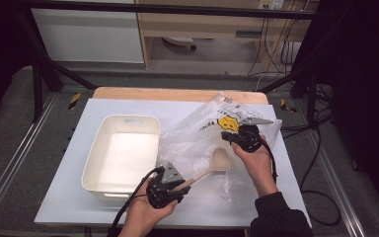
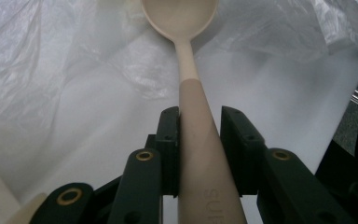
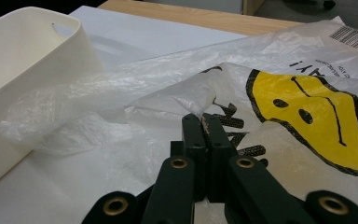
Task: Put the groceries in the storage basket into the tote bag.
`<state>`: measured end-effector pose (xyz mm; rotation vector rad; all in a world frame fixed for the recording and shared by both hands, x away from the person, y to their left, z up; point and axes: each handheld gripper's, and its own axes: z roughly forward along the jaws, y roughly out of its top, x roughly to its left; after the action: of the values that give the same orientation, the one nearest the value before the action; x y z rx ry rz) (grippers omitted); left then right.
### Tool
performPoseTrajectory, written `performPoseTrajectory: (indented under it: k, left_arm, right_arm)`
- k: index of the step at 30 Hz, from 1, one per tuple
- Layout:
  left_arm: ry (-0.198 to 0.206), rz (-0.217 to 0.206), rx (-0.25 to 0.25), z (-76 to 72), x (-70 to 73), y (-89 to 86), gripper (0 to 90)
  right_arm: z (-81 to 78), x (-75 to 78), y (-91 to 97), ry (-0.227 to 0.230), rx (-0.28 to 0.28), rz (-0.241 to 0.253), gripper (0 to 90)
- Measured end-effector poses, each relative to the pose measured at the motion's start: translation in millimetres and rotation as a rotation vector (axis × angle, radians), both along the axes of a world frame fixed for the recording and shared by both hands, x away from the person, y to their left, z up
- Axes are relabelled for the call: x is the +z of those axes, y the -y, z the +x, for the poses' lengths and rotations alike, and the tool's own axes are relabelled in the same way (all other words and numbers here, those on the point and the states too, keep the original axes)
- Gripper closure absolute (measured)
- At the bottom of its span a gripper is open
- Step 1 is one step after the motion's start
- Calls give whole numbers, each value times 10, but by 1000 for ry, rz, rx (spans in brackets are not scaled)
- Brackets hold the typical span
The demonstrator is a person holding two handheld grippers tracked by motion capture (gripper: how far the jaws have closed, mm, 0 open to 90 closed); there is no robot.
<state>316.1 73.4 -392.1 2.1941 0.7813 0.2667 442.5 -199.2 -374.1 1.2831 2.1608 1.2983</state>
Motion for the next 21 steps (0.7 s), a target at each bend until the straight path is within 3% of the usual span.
performPoseTrajectory:
  k: [8, 21]
  left_arm:
    - [13, -25, 26, 149, 9, 141, 686]
    - [44, -101, 75, 424, 2, 396, 686]
  right_arm:
    - [-8, 29, 26, 6, 2, 15, 900]
    - [-38, 69, 23, 9, 12, 30, 900]
